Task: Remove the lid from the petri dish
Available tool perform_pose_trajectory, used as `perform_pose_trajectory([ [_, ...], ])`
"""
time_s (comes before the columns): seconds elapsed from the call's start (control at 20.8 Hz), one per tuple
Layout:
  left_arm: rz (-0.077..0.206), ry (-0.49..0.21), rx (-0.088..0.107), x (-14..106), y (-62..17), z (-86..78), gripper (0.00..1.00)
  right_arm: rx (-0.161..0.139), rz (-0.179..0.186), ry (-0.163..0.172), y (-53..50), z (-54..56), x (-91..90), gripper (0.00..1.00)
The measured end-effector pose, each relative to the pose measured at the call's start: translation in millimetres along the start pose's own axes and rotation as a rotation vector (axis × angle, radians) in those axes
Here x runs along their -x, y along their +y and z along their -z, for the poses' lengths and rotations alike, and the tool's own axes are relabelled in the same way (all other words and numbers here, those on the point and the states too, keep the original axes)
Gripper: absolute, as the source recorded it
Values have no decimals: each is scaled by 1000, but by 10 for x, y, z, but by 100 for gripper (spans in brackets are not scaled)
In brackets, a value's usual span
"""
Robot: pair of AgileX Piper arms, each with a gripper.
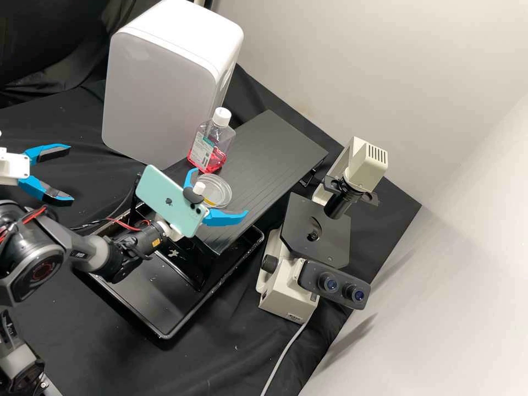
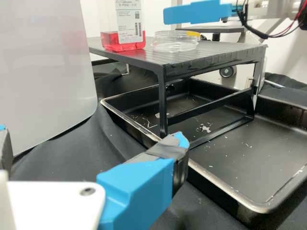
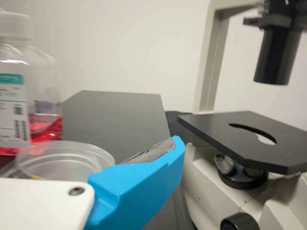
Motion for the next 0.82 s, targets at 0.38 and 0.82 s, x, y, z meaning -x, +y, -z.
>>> perform_pose_trajectory([
  [0.38, 0, 0, 0, 0, 0, 0, 100, -1, 17, 8, -164, -6, 121, 100],
  [0.82, 20, -3, -7, -8, -42, -11, 100, -140, 62, -40, -258, -181, 66, 100],
])
